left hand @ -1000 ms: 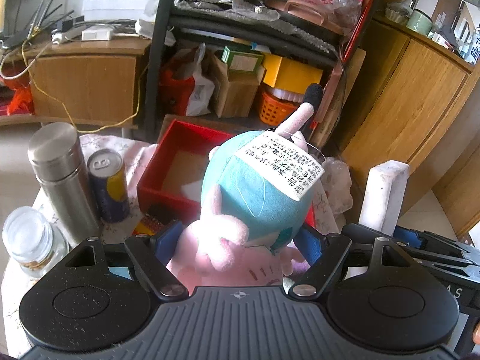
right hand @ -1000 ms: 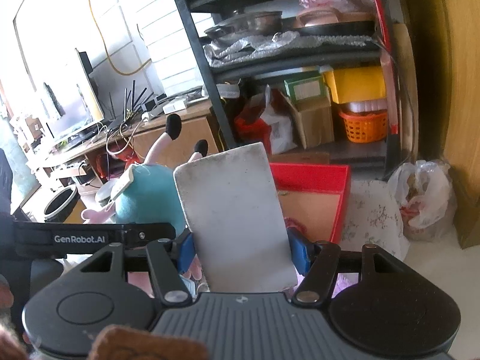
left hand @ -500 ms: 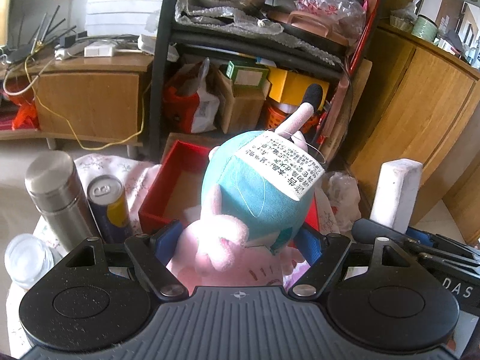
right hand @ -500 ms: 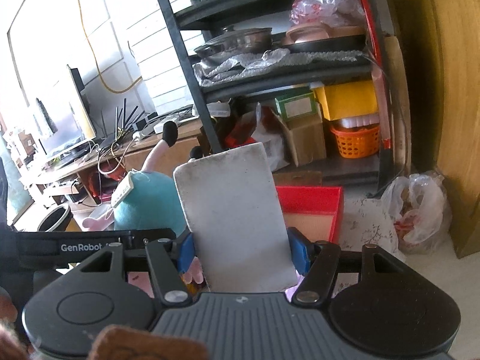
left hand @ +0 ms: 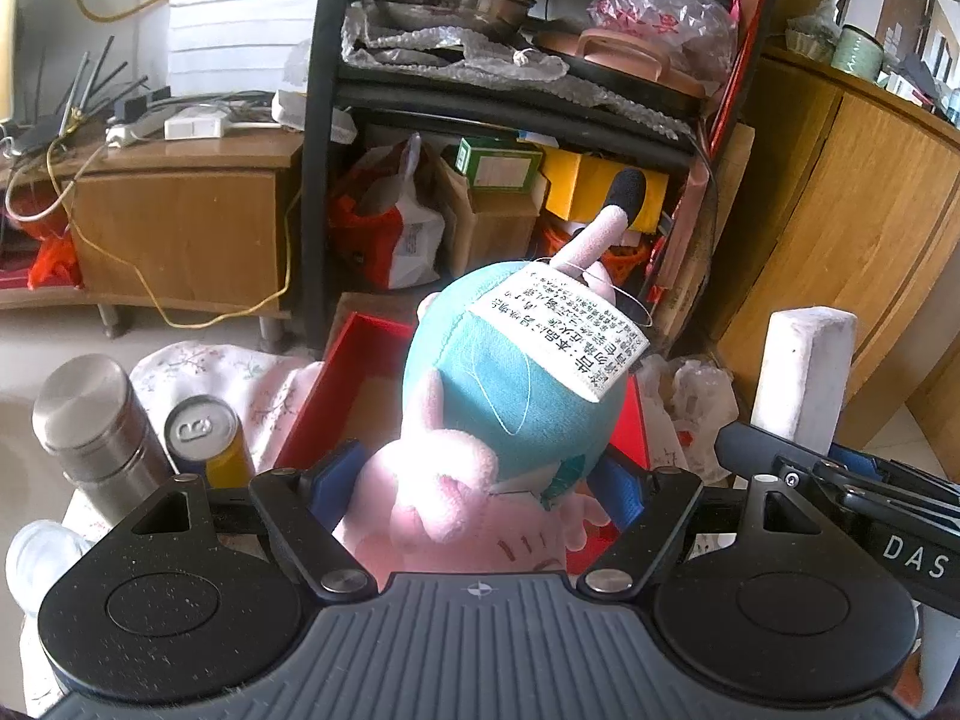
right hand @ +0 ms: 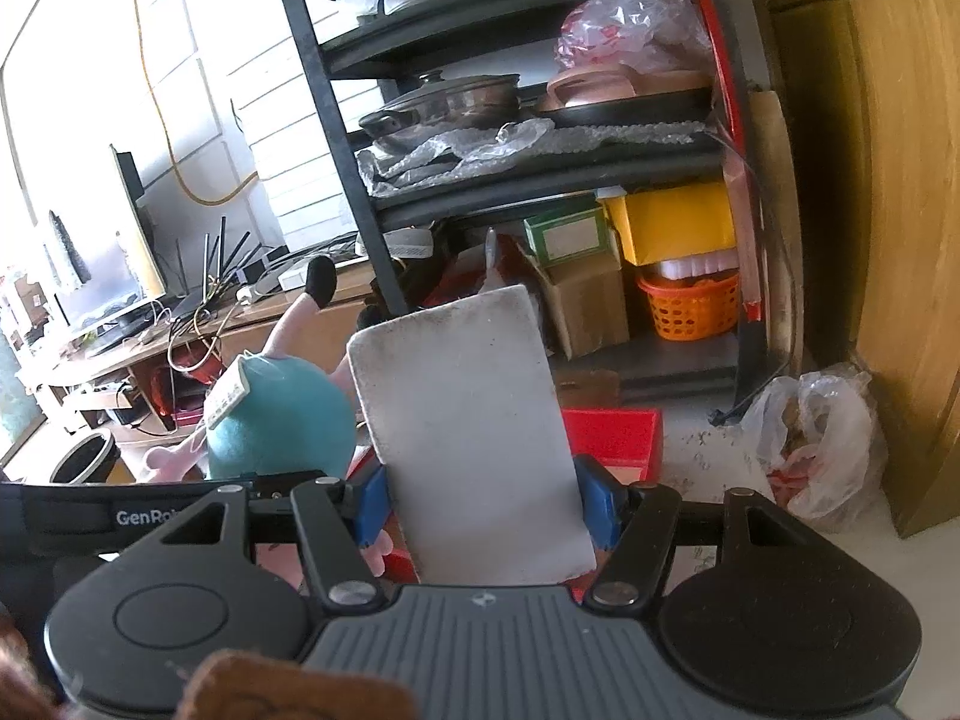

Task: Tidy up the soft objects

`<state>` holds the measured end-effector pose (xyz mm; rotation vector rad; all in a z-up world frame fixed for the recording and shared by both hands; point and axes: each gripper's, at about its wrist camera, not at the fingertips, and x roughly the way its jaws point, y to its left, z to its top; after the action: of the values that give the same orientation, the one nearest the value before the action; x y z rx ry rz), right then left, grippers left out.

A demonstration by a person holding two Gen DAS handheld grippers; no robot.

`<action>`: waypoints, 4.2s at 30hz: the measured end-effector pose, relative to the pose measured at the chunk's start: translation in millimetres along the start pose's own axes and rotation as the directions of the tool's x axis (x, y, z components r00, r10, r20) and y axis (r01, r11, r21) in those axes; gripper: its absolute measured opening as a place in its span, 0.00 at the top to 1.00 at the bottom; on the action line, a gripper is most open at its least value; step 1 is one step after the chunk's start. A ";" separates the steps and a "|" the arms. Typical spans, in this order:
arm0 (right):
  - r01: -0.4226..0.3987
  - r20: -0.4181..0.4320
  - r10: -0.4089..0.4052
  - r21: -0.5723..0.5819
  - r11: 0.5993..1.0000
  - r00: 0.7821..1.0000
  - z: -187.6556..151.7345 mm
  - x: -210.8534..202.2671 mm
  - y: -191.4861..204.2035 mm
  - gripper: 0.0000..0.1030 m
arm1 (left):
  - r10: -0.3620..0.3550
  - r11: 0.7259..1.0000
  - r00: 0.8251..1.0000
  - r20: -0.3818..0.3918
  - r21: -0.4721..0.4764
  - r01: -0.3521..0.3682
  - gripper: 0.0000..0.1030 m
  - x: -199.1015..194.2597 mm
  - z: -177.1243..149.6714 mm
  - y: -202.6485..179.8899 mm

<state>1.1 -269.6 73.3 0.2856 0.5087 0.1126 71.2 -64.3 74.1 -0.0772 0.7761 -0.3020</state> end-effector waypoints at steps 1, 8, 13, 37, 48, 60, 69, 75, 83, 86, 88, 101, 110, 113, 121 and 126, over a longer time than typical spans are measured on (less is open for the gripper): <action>0.003 0.001 -0.003 0.001 1.000 1.000 1.1 1.8 -0.6 0.67 | 0.002 1.000 1.000 0.000 -0.001 -0.002 0.25 2.1 1.6 -0.8; 0.025 0.003 -0.025 0.009 1.000 1.000 8.1 15.4 -6.3 0.67 | 0.022 1.000 1.000 0.002 0.001 -0.022 0.25 17.0 11.2 -4.1; 0.038 0.002 -0.038 0.015 0.999 0.999 12.0 24.8 -9.8 0.67 | 0.032 0.999 0.999 0.000 0.007 -0.032 0.25 27.4 15.0 -6.0; 0.088 -0.062 -0.087 0.023 0.996 0.994 17.3 86.2 -24.1 0.67 | 0.068 0.998 0.997 -0.039 -0.010 -0.069 0.24 85.6 34.0 -4.5; 0.139 -0.144 -0.133 0.036 0.990 0.981 10.3 120.2 -35.6 0.48 | 0.111 0.993 0.991 -0.074 -0.023 -0.113 0.20 108.2 31.6 9.5; 0.118 -0.123 -0.104 0.116 0.986 0.987 13.6 93.7 -37.8 0.47 | 0.108 0.993 0.991 -0.077 -0.039 -0.111 0.20 78.5 23.0 18.2; 0.078 -0.118 -0.064 0.114 0.990 0.991 -2.9 59.6 -22.3 0.47 | 0.119 0.993 0.991 -0.060 0.023 -0.118 0.19 41.3 -3.6 12.3; 0.064 -0.121 -0.051 0.101 0.993 0.991 -16.4 43.0 -15.9 0.47 | 0.120 0.992 0.992 -0.043 0.030 -0.119 0.19 22.7 -14.2 15.2; 0.065 -0.165 -0.053 0.068 0.996 0.985 -36.3 37.5 -12.2 0.47 | 0.149 0.988 0.987 -0.058 0.046 -0.147 0.18 15.6 -30.2 25.1; 0.058 -0.176 -0.049 0.050 0.997 0.983 -42.4 36.4 -7.5 0.47 | 0.160 0.986 0.985 -0.064 0.061 -0.156 0.18 13.0 -36.3 27.4; 0.050 -0.181 -0.042 0.044 0.998 0.983 -46.4 34.5 -4.9 0.47 | 0.166 0.984 0.984 -0.067 0.071 -0.161 0.18 10.2 -40.4 29.0; 0.048 -0.260 -0.051 -0.017 0.999 0.964 -76.2 32.2 0.0 0.47 | 0.167 0.986 0.966 -0.196 0.053 -0.160 0.15 -1.8 -73.9 78.0; 0.013 -0.335 -0.018 -0.016 1.000 0.942 -91.1 40.9 1.7 0.47 | 0.063 0.993 0.943 -0.327 -0.071 -0.091 0.16 20.9 -93.6 113.0; 0.000 -0.342 -0.005 -0.015 1.000 0.940 -91.4 43.1 4.9 0.47 | 0.059 0.993 0.932 -0.358 -0.077 -0.093 0.18 37.7 -89.9 106.4; -0.010 -0.362 -0.002 -0.033 0.999 0.932 -91.4 44.2 1.4 0.47 | 0.073 0.996 0.956 -0.283 -0.022 -0.083 0.15 -2.1 -88.1 108.1; -0.017 -0.376 0.004 -0.032 0.999 0.926 -94.0 44.8 -0.2 0.47 | 0.116 0.984 0.930 -0.348 -0.087 -0.155 0.15 -3.1 -111.9 138.1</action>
<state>-6.5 -239.2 -26.0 0.2329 0.8871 0.1887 23.8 73.1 -28.4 -0.0781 1.1393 -0.1397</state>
